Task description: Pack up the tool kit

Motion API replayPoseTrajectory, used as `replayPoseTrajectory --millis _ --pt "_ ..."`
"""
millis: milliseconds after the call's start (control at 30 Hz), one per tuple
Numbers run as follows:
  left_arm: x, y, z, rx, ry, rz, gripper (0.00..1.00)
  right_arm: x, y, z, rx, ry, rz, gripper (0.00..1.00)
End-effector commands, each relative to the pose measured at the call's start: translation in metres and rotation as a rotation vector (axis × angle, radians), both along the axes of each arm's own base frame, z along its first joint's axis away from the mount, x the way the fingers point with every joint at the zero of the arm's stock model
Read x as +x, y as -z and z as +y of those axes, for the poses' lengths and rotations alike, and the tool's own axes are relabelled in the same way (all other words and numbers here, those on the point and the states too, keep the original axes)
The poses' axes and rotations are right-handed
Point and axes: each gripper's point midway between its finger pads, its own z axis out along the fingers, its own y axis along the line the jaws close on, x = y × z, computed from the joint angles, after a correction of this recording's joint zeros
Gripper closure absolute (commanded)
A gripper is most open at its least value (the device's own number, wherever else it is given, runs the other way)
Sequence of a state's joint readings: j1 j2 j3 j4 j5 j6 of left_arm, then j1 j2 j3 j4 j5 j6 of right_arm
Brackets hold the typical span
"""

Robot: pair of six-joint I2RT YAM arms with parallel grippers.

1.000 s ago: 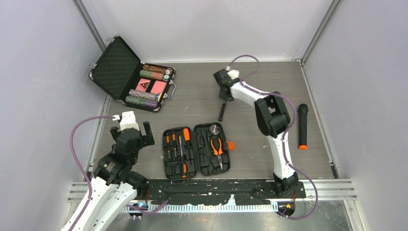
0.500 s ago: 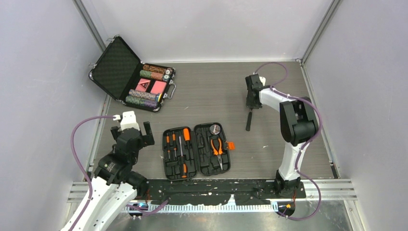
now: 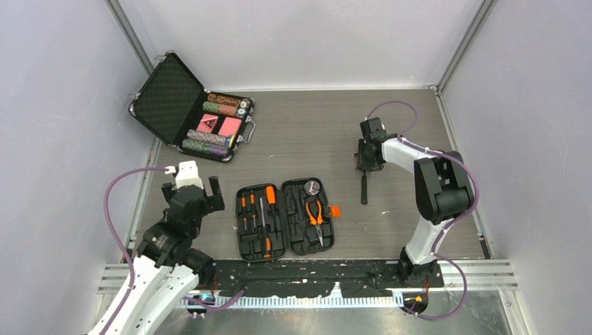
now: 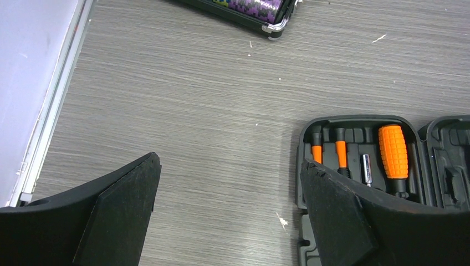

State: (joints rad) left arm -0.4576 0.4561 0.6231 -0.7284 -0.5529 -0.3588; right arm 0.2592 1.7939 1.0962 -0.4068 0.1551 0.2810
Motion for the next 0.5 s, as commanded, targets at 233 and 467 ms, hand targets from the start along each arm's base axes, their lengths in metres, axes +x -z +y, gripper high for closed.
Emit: replayPoseTrajectory --millis 233,467 --pt "0.009 -0.011 -0.021 -0.089 0.076 -0.055 0.03 -0.002 -0.005 0.026 0.123 -0.112 0.071 0.92" --pt "0.014 -0.028 -0.069 -0.264 0.247 -0.049 0.03 0.002 -0.064 0.038 0.166 -0.171 -0.100 0.95"
